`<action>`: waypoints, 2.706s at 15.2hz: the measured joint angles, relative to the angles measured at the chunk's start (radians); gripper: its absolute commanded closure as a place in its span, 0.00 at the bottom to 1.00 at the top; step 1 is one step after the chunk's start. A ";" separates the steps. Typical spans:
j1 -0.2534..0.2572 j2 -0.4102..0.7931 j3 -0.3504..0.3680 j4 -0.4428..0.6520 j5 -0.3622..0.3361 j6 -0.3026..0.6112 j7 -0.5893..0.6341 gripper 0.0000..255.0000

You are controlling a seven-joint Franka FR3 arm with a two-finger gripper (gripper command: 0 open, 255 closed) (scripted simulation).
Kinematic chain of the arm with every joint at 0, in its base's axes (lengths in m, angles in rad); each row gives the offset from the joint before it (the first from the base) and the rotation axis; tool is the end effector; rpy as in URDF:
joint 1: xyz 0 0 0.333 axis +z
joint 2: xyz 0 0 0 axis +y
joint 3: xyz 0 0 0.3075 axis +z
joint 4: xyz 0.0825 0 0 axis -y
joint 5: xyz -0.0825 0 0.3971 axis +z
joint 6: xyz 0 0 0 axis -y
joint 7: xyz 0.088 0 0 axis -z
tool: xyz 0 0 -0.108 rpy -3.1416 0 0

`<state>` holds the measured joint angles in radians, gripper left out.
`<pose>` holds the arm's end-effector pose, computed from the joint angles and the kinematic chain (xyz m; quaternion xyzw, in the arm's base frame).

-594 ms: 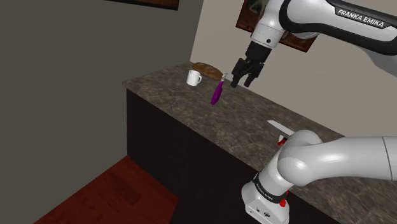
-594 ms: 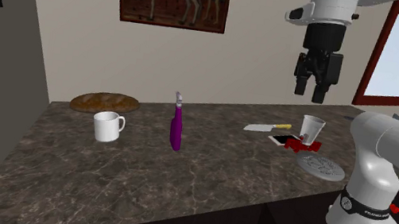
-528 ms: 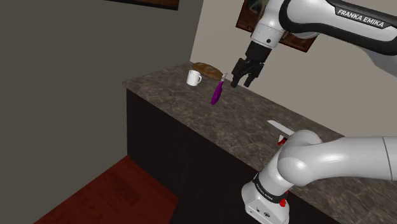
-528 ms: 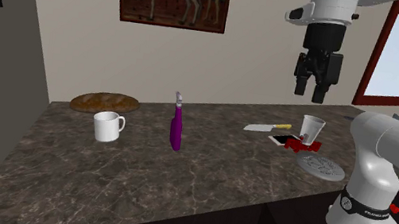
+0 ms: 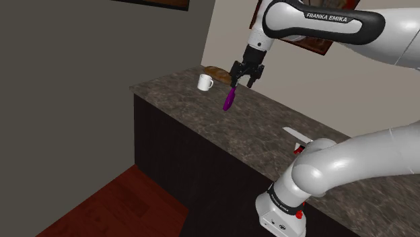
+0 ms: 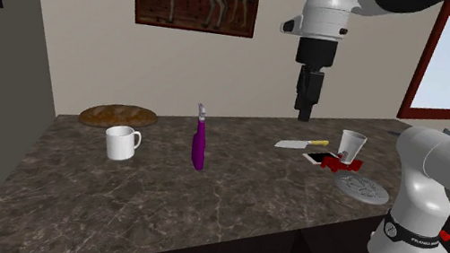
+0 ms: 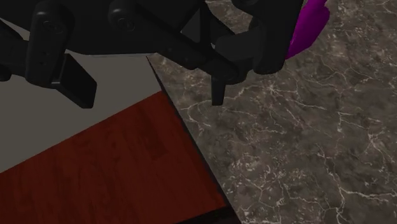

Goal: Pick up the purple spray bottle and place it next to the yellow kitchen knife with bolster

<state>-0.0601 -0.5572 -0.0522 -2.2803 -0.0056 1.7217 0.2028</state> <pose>0.3976 -0.0482 0.5504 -0.9882 0.1526 0.0015 0.0110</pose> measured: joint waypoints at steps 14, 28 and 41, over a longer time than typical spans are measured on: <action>-0.115 0.475 -0.035 0.306 -0.152 0.137 0.192 0.00; -0.205 0.934 -0.133 0.802 -0.239 0.071 0.331 0.00; -0.227 0.979 -0.146 0.762 -0.244 0.157 0.341 0.00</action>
<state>-0.2872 0.4215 -0.1984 -1.5182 -0.2496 1.8786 0.5441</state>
